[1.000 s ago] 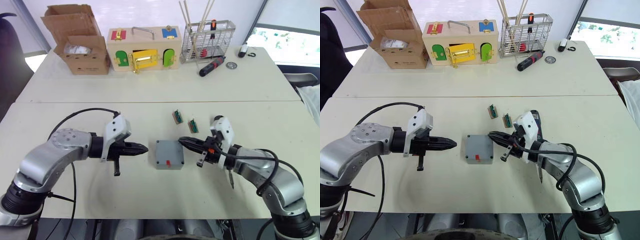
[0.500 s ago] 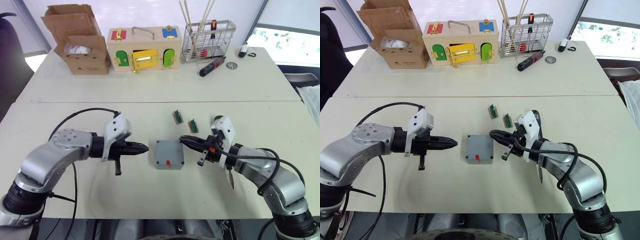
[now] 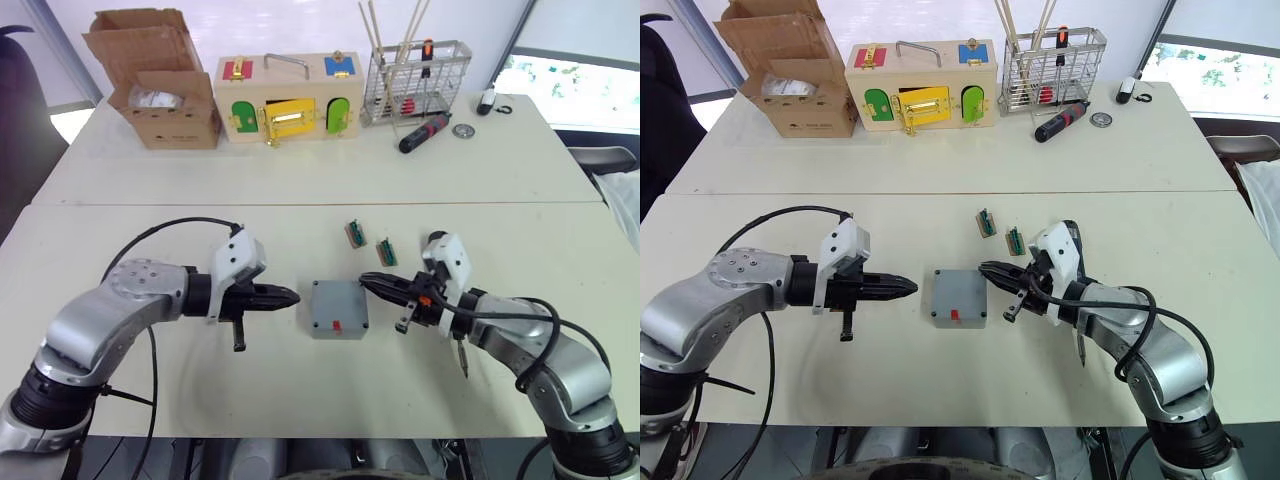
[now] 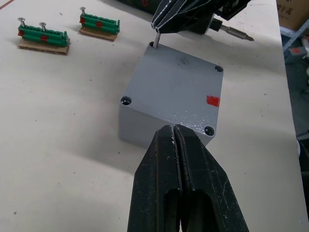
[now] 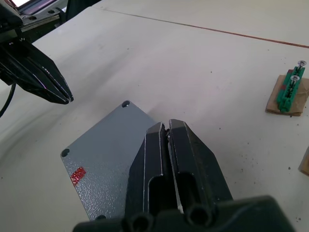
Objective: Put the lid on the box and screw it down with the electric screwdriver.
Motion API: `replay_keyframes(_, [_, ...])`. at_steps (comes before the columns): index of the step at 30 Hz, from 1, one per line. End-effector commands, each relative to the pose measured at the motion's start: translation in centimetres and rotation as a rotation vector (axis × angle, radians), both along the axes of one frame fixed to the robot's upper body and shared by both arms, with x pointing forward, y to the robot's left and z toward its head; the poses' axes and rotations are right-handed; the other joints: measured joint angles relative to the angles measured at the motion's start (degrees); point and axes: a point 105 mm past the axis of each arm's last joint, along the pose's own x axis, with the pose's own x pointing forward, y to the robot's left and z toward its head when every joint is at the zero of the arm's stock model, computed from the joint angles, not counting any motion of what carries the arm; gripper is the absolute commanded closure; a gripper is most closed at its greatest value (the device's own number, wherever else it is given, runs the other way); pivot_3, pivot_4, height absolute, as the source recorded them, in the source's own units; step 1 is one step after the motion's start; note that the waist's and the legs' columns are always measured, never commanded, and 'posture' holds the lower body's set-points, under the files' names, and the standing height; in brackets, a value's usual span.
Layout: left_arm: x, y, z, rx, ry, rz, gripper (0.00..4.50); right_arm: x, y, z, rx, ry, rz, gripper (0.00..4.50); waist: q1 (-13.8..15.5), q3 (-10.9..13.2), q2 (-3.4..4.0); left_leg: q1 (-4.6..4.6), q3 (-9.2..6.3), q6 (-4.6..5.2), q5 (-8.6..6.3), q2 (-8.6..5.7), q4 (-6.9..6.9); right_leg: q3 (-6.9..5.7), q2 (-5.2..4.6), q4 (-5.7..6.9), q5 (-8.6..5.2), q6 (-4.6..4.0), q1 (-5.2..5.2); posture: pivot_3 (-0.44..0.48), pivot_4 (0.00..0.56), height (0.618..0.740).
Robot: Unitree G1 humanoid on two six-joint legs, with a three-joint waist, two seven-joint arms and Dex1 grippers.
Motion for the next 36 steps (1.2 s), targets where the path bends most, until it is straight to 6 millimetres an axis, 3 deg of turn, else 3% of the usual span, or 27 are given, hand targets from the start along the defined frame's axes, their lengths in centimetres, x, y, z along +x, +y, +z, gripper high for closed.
replay_keyframes(1, [-0.1, -0.3, 0.7, -0.009, -0.040, -0.017, 4.50, 0.0, -0.2, 0.5, -0.004, -0.032, 0.001, 4.44, 0.0, 0.0, 0.00, 0.00, 0.00, 0.00, 0.00, 0.00, 0.00, 0.00, 0.00, 0.00, 0.00, 0.00, 0.00, 0.000, 0.150, 0.740])
replay_keyframes(17, [0.0, -0.3, 0.7, -0.012, -0.046, -0.008, 4.50, 0.4, 0.5, -0.1, -0.021, -0.040, 0.017, 4.44, 0.0, 0.0, -0.01, 0.00, 0.01, 0.00, 0.00, 0.00, 0.04, 0.00, 0.01, 0.04, 0.00, 0.00, 0.00, 0.000, 0.150, 0.740])
replay_keyframes(20, [0.0, -0.4, 0.7, -0.016, -0.047, -0.009, 4.50, 0.5, 0.5, 0.0, -0.026, -0.051, 0.014, 3.65, 0.0, 0.0, -0.01, 0.00, 0.01, 0.00, 0.00, 0.00, 0.05, 0.00, 0.01, 0.05, 0.00, 0.00, -0.01, 0.000, 0.150, 0.740])
replay_keyframes(24, [0.1, -0.6, 1.1, -0.033, -0.052, -0.010, 4.50, 0.5, 0.2, 0.5, -0.015, -0.058, 0.008, 1.64, 0.0, 0.0, -0.01, 0.00, 0.01, 0.00, 0.00, 0.00, 0.06, 0.00, 0.01, 0.06, 0.00, 0.00, 0.00, 0.000, 0.150, 0.740])
replay_keyframes(28, [0.6, -0.9, 1.9, -0.072, -0.065, -0.016, 4.50, 0.6, -0.4, 2.2, 0.007, -0.087, -0.010, 0.35, 0.1, 0.0, -0.01, 0.00, 0.00, 0.00, 0.00, 0.00, 0.08, 0.00, 0.01, 0.08, 0.00, 0.00, 0.00, 0.000, 0.150, 0.740])
replay_keyframes(31, [0.8, -1.6, 3.2, -0.113, -0.089, -0.064, 4.50, 1.9, -2.9, 5.4, 0.066, -0.049, -0.096, 0.03, 0.1, 0.0, -0.01, 0.00, 0.01, -0.01, 0.01, -0.01, 0.15, -0.01, 0.01, 0.12, 0.00, 0.01, 0.02, 0.000, 0.150, 0.740])
replay_keyframes(36, [-0.4, -3.9, 4.4, -0.134, -0.134, -0.244, 4.50, 3.0, -9.4, 7.9, -0.165, 0.227, -0.302, 0.03, 0.2, 0.1, 0.15, -0.01, 0.02, 0.00, 0.01, -0.07, 0.18, -0.04, -0.08, 0.14, 0.01, 0.00, 0.03, 0.000, 0.150, 0.740])
